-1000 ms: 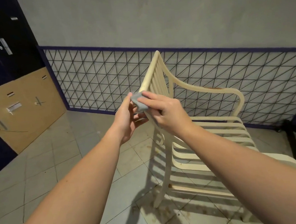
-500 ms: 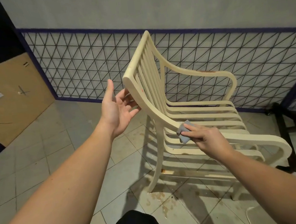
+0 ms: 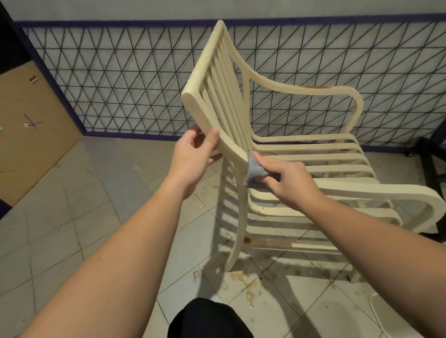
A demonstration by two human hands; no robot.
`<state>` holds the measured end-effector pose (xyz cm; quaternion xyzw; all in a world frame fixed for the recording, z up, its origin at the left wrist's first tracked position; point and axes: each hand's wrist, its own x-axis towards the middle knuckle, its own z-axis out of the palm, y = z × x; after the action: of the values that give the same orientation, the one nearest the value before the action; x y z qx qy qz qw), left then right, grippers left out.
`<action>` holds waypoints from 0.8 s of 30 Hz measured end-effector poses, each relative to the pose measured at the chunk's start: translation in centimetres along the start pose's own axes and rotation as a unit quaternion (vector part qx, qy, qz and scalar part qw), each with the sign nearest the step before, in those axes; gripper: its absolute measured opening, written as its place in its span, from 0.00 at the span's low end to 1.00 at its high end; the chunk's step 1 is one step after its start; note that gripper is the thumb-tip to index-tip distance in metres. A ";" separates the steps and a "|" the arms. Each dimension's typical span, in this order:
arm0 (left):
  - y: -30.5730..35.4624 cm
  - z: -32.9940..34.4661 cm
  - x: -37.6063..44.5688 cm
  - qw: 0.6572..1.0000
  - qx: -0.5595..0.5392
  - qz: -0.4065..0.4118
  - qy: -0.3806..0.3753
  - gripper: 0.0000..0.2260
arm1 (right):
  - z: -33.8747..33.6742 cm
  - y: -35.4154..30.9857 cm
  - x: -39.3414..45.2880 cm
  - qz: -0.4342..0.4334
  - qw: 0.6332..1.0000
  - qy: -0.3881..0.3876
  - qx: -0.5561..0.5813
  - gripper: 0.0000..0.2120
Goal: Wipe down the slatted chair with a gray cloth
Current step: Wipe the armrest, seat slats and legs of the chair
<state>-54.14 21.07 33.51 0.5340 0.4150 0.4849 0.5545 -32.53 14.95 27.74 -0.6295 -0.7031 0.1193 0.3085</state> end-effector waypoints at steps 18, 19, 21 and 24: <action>-4.7 1.9 -0.2 0.996 -0.002 -0.047 -0.072 0.09 | 6.9 -2.9 -4.3 0.227 0.941 0.177 0.177 0.14; -4.7 1.9 -0.2 0.996 -0.001 -0.047 -0.071 0.10 | 7.7 -4.1 -3.2 0.250 0.925 0.192 0.213 0.12; -4.7 1.9 -0.1 0.997 0.000 -0.044 -0.069 0.10 | 9.5 -5.6 -2.1 0.283 0.891 0.225 0.275 0.11; -5.1 1.6 0.4 0.997 0.005 -0.040 -0.071 0.11 | 12.0 -4.8 -3.0 0.326 0.869 0.214 0.303 0.16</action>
<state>-52.02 21.32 28.61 0.5527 0.3985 0.4211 0.5987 -43.36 13.91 20.15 -0.7085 -0.3039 0.2827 0.5707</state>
